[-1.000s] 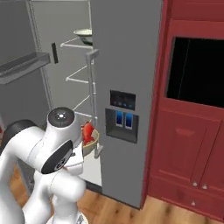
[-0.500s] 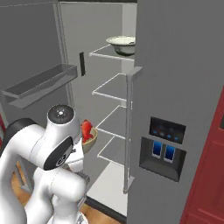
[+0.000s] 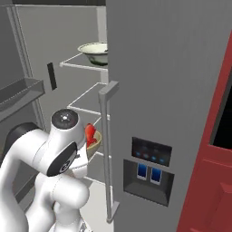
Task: Place the bowl with the bell pepper and squash on the top shelf of the fridge. Place the bowl with the fishs on the second highest shelf of the fridge.
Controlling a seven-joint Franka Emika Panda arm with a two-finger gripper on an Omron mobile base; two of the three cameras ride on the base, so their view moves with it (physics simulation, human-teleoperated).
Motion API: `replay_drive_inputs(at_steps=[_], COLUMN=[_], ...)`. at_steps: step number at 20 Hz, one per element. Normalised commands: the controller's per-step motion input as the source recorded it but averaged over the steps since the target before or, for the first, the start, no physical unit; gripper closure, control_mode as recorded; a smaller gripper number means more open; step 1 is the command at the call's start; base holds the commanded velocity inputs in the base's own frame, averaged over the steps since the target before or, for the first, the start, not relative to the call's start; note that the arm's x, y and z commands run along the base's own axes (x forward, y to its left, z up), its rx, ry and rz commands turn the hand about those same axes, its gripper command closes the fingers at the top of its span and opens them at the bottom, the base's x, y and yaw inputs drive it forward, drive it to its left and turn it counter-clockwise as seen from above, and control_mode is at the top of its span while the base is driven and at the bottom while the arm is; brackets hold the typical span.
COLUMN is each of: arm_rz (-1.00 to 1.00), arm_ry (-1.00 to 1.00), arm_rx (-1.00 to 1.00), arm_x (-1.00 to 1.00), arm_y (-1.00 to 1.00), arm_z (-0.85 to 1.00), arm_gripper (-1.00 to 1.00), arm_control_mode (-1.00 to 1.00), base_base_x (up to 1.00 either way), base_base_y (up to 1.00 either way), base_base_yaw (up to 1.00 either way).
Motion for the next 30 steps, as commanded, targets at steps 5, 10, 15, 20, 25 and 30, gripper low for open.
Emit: replay_drive_inputs(at_steps=[5,10,15,20,25,30], arm_rz=[0.0,0.0,-0.04,-0.25,-0.29,-0.03], arm_ry=[0.0,-0.08,-0.1,-0.05,-0.21,-0.15], arm_rx=[0.0,-0.02,0.0,0.0,0.13,0.13], arm_x=[0.0,0.13,0.27,0.9,0.59,-0.01], arm_y=[0.0,0.28,0.8,0.25,0.03,0.0], arm_z=[0.0,0.13,0.12,0.0,0.01,-0.12], arm_gripper=[1.0,1.0,1.0,1.0,1.0,1.0], arm_control_mode=[1.0,-1.0,-1.0,-1.0,-1.0,-1.0], base_base_x=[0.58,0.19,0.0,0.0,0.0,0.0], base_base_y=[0.21,0.14,0.0,0.0,0.0,0.0], base_base_yaw=[-0.09,0.0,0.0,0.0,0.0,0.0])
